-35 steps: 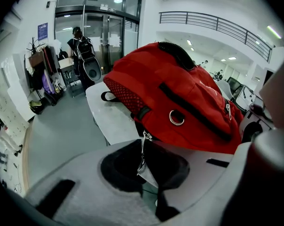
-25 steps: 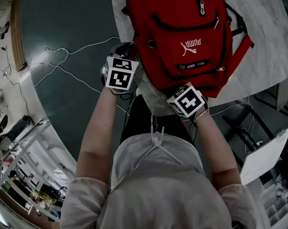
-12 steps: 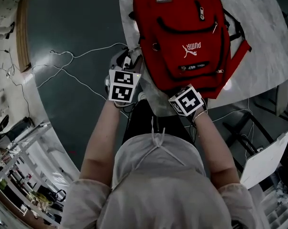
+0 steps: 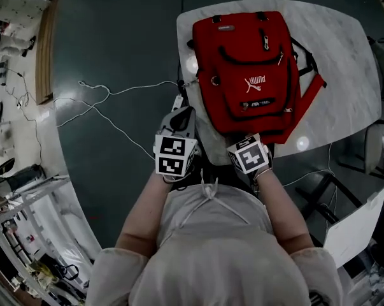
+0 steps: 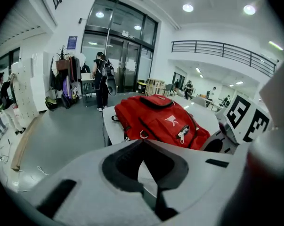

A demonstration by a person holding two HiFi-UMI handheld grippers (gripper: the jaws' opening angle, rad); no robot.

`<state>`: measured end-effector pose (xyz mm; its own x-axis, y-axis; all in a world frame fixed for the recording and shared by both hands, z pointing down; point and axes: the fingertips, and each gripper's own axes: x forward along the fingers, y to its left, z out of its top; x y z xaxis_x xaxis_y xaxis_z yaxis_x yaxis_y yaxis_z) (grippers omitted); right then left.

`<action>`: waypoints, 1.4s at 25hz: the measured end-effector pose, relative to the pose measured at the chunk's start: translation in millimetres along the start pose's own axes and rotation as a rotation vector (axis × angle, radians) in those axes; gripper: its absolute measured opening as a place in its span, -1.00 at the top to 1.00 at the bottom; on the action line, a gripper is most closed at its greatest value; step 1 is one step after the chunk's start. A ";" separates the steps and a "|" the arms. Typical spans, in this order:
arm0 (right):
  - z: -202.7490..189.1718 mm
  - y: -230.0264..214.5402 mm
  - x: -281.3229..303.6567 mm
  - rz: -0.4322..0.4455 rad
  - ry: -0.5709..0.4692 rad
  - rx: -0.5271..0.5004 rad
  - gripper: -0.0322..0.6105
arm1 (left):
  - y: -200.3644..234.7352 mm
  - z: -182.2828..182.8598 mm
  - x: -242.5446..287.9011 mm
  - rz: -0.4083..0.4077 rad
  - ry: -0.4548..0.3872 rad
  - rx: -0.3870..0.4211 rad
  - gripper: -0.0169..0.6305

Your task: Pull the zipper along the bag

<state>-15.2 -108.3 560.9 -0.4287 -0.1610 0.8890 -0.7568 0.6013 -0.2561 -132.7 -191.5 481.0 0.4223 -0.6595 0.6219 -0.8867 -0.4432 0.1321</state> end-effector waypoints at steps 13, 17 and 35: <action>138.4 13.3 -156.7 -0.175 -0.592 -0.008 0.82 | -27.9 129.4 -108.9 0.001 -0.426 -0.025 0.89; 174.5 27.2 -209.9 -0.200 -0.754 -0.086 0.82 | -34.7 167.3 -135.7 -0.002 -0.532 0.014 0.89; 195.6 49.5 -260.0 -0.156 -0.959 -0.164 0.82 | -50.2 194.4 -151.9 0.003 -0.593 0.080 0.89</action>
<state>-37.6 -189.8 242.8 -0.6030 -0.7711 0.2046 -0.7924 0.6085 -0.0418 -115.7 -187.1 229.8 0.4731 -0.8771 0.0823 -0.8809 -0.4697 0.0580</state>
